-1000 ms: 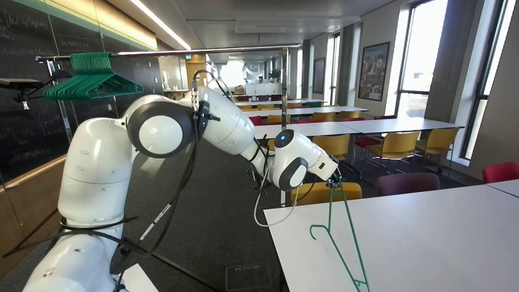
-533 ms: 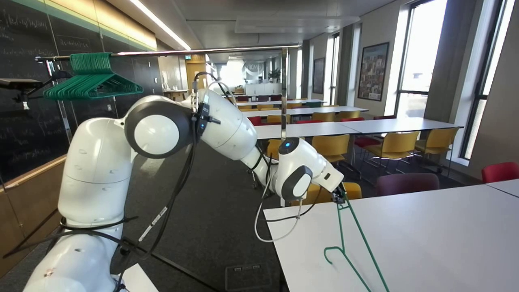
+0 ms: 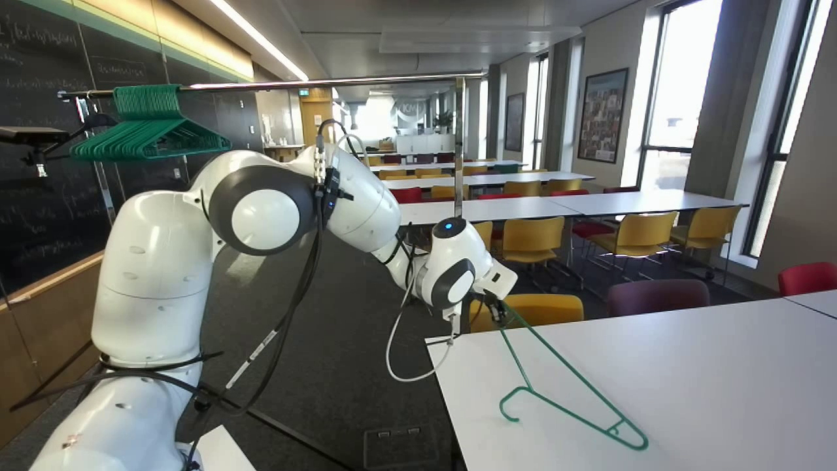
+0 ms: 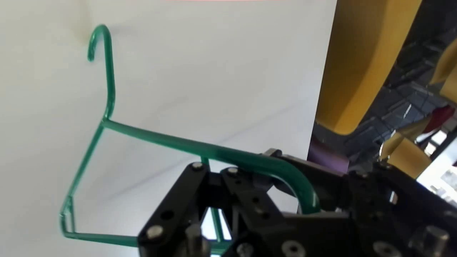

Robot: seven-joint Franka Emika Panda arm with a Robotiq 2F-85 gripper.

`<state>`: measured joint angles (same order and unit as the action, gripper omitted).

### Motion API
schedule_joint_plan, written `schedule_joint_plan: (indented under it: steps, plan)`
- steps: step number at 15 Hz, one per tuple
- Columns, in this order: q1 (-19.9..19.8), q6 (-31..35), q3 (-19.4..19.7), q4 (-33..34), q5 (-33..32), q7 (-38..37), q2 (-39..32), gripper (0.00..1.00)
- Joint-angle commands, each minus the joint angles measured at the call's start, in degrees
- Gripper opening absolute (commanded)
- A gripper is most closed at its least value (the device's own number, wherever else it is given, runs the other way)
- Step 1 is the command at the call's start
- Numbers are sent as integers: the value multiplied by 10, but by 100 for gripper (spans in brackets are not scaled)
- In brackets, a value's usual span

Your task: Put the green hanger on the table

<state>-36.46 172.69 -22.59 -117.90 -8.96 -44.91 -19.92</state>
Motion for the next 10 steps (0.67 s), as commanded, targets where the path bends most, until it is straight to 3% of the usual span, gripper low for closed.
schedule_joint_plan:
  steps: [1, 5, 6, 7, 10]
  plan:
    - [-41, -87, -60, -22, 16, 72, 32, 0]
    - [-58, -136, -79, -14, 14, 131, 40, 0]
    - [41, -134, 22, -14, 103, 204, 59, 0]
    - [53, -133, 40, -12, 123, 225, 59, 0]
    - [134, -117, 144, -20, 145, 300, 74, 0]
